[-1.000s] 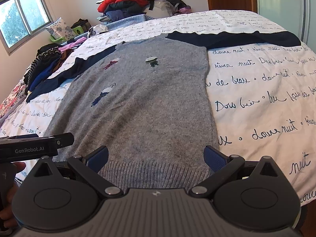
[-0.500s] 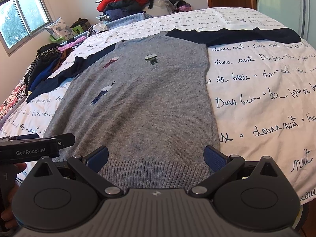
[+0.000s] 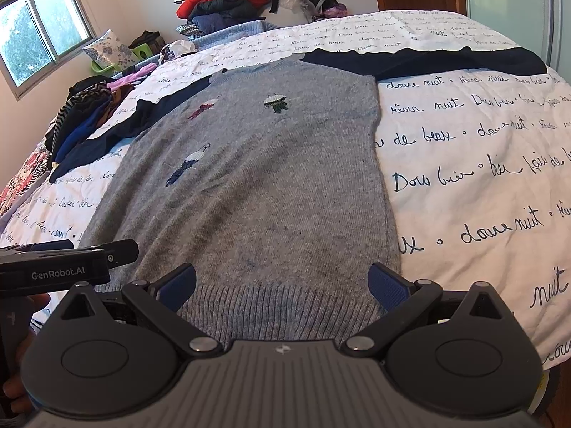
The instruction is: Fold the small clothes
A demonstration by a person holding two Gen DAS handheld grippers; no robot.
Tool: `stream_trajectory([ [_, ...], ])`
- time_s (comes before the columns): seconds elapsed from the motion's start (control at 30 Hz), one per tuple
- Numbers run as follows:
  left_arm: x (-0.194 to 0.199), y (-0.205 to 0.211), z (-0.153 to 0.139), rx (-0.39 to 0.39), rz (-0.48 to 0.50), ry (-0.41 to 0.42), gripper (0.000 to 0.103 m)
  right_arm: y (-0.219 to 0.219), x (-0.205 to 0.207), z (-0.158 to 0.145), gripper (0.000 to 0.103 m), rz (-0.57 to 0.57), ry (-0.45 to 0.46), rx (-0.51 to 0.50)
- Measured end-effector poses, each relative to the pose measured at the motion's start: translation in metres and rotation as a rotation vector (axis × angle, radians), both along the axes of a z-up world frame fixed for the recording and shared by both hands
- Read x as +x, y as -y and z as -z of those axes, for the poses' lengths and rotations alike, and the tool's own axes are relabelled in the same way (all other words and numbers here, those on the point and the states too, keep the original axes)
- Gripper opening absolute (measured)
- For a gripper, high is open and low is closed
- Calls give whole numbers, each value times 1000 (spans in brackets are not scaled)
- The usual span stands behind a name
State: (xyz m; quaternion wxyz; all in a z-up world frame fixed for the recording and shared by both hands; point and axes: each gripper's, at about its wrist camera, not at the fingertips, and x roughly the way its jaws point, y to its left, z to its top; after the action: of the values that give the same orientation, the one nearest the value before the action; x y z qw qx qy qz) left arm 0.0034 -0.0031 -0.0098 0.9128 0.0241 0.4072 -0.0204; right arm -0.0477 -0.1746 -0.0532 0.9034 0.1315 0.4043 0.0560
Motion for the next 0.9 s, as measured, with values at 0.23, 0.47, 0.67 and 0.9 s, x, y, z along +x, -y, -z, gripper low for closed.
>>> stream_trajectory([
  [0.23,1,1,0,0,0,-5,103,1,1,1,103,0,-7,8],
  [0.47,1,1,0,0,0,-5,103,2,1,1,103,-1,-13,12],
  [0.67,1,2,1,0,2,-6,103,3,1,2,103,-3,-13,17],
  [0.9,2,6,3,6,5,-4,103,5,1,2,103,-2,-7,22],
])
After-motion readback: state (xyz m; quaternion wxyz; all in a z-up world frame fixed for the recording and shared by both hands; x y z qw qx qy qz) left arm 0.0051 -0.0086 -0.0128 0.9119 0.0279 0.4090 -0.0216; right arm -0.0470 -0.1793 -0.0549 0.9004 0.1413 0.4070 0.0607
